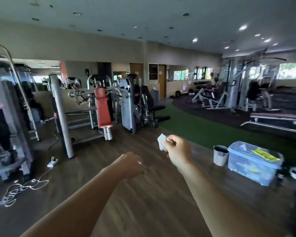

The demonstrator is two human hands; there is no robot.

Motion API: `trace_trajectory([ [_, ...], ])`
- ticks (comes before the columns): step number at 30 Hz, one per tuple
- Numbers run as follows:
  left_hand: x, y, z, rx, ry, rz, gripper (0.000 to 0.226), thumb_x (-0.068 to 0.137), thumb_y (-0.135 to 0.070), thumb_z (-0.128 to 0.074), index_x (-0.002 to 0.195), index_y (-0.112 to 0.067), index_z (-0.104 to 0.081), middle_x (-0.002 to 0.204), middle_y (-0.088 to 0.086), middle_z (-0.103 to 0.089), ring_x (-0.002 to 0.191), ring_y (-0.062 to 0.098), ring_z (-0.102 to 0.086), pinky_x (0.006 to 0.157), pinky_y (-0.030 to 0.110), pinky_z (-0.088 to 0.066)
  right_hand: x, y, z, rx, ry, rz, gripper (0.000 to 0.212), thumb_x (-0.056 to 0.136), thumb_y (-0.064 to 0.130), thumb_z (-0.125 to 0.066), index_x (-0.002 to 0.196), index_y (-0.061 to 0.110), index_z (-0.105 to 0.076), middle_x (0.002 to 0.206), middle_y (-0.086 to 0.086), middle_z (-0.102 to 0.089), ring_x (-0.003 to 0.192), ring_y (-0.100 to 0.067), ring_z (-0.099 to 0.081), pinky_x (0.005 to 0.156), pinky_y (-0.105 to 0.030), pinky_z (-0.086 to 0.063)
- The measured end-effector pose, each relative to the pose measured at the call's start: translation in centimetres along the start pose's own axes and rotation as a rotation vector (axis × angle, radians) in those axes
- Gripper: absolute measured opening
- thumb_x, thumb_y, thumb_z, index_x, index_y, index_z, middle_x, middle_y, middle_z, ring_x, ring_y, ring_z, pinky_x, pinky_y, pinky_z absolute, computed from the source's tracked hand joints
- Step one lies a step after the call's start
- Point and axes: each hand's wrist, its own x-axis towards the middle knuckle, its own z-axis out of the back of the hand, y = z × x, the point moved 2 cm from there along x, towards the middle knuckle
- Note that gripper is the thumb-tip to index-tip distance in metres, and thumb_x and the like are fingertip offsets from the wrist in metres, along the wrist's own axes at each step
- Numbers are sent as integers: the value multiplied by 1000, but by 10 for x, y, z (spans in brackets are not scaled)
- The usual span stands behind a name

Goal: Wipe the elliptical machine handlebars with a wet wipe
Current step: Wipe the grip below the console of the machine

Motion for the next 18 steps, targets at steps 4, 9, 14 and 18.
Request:
trace_trajectory([
  [4,121,-38,0,-2,32,-149,64,72,-67,-60,124,-32,-69,130,-3,-62,125,19,-56,104,34,-47,84,-34,30,-108,-109,2,31,81,43,-60,67,15,-64,60,1,-63,55,-11,-51,52,-26,-35],
  [9,257,-98,-2,-60,56,-356,44,83,-44,-71,120,-22,-73,122,-1,-71,111,19,-66,92,29,-51,181,-81,69,-183,-249,-14,32,81,45,-59,70,16,-66,66,-4,-65,64,-25,-59,58,-34,-43],
  [14,399,-157,-6,-54,124,-536,42,78,-51,-75,112,-27,-76,114,-7,-74,102,15,-69,86,27,-53,272,-122,112,-160,-411,-86,23,82,33,-68,63,21,-67,58,6,-61,58,-14,-52,60,-31,-44],
  [18,488,-226,-3,-41,132,-719,42,81,-49,-75,116,-24,-76,115,-3,-73,105,19,-69,88,30,-53,333,-155,155,-198,-566,-142,23,80,41,-69,70,21,-69,59,-4,-63,57,-14,-51,59,-41,-54],
])
